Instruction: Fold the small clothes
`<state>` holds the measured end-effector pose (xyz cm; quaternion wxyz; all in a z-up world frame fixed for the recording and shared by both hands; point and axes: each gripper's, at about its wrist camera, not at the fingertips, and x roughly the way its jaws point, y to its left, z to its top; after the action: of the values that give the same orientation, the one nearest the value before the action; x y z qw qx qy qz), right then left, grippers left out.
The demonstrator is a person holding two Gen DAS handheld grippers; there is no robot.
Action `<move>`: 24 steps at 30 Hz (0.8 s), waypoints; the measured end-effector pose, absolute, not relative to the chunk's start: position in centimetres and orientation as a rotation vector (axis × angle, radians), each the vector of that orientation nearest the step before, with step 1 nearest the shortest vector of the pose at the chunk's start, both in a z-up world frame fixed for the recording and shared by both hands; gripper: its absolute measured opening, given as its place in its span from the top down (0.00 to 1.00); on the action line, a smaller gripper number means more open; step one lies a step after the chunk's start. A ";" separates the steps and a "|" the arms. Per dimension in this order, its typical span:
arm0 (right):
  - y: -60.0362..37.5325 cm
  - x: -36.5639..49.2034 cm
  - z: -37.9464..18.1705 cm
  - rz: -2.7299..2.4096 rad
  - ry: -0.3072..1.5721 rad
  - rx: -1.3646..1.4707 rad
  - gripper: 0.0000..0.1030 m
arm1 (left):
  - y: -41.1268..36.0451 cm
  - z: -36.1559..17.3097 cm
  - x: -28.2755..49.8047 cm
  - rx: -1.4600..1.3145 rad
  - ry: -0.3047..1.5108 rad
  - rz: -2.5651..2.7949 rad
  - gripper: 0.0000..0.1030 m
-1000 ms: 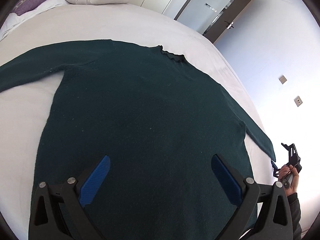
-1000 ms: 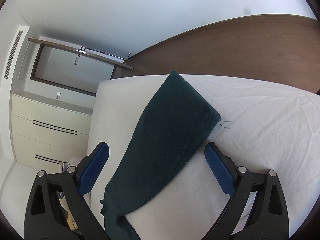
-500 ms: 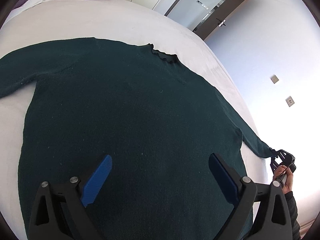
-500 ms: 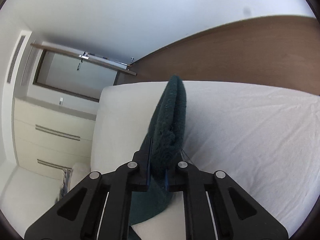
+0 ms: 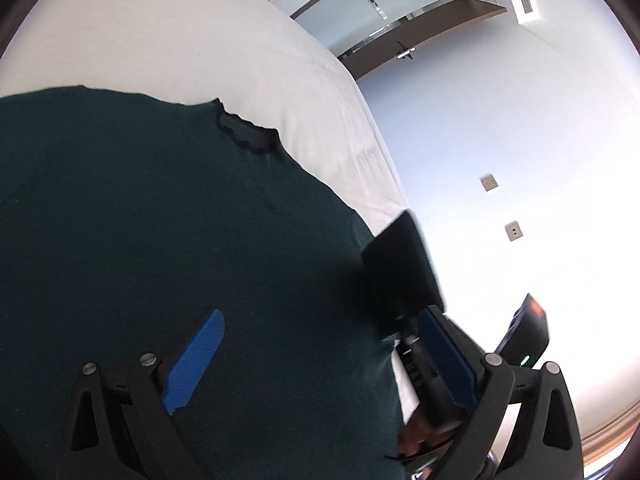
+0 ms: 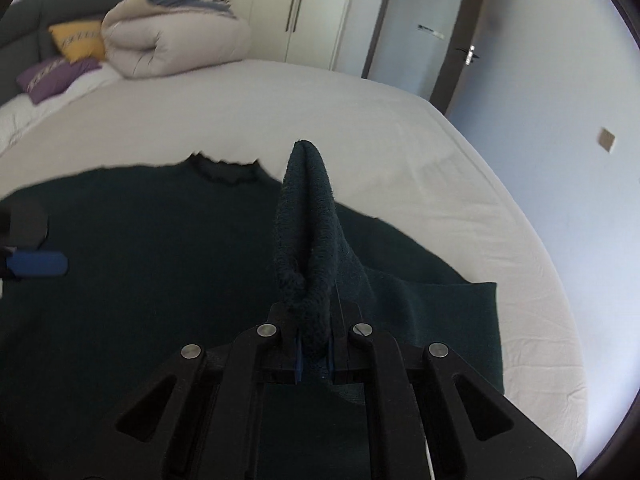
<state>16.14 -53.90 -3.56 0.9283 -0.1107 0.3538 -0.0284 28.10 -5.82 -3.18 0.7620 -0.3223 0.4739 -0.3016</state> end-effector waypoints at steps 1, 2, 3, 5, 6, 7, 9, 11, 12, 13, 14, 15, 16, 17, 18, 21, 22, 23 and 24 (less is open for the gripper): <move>-52.3 16.1 -4.4 -0.056 0.742 -0.257 0.94 | -6.1 -3.7 28.7 -0.715 1.055 -0.668 0.03; -51.1 15.6 -5.9 -0.056 0.756 -0.270 0.94 | -6.6 -4.2 29.1 -0.726 1.081 -0.678 0.03; -50.7 15.7 -7.0 -0.055 0.773 -0.268 0.93 | -7.0 -4.9 29.7 -0.740 1.108 -0.682 0.03; -49.7 16.7 -7.6 -0.043 0.803 -0.238 0.93 | -8.2 -6.5 30.7 -0.762 1.188 -0.707 0.03; -50.1 16.4 -8.2 -0.031 0.811 -0.208 0.91 | -9.0 -7.6 30.9 -0.764 1.231 -0.720 0.04; -49.4 15.9 -8.9 -0.009 0.823 -0.174 0.89 | -9.7 -8.2 31.0 -0.753 1.264 -0.716 0.04; -48.8 16.1 -9.6 0.077 0.845 -0.058 0.69 | -11.3 -8.8 31.1 -0.712 1.297 -0.722 0.04; -51.2 14.9 -8.9 0.127 0.820 0.101 0.40 | -12.6 -8.7 30.8 -0.674 1.300 -0.724 0.04; -52.4 14.1 -8.5 0.128 0.785 0.174 0.31 | -13.1 -8.6 30.7 -0.665 1.296 -0.727 0.04; -53.5 13.0 -8.3 0.127 0.745 0.240 0.29 | -13.7 -8.6 30.5 -0.660 1.296 -0.732 0.09; -54.8 12.2 -8.2 0.127 0.721 0.303 0.26 | -14.3 -8.6 30.2 -0.653 1.303 -0.735 0.15; -56.4 12.0 -8.3 0.126 0.723 0.362 0.26 | -14.9 -9.0 30.3 -0.640 1.320 -0.727 0.31; -57.7 12.1 -8.7 0.129 0.739 0.419 0.26 | -15.3 -9.3 30.3 -0.622 1.334 -0.707 0.46; -58.8 11.7 -8.9 0.141 0.751 0.477 0.26 | -15.8 -9.4 30.3 -0.587 1.340 -0.683 0.53; -59.5 11.1 -8.9 0.153 0.757 0.537 0.26 | -16.0 -9.4 30.3 -0.553 1.338 -0.659 0.73; -60.8 9.6 -9.7 0.184 0.768 0.682 0.26 | -15.1 -9.1 30.5 -0.550 1.324 -0.638 0.91; -61.3 9.0 -10.2 0.197 0.775 0.720 0.26 | -14.4 -8.7 30.6 -0.550 1.311 -0.637 0.93; -61.4 8.0 -10.7 0.206 0.782 0.757 0.26 | -13.7 -8.1 30.8 -0.540 1.289 -0.631 0.93; -61.8 8.9 -11.6 0.213 0.784 0.788 0.26 | -13.0 -7.3 31.1 -0.520 1.261 -0.611 0.93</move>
<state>8.88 -61.77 -11.62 0.8441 0.3733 0.3715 0.1007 31.06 -13.03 -7.27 0.7335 -0.2365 0.5735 -0.2779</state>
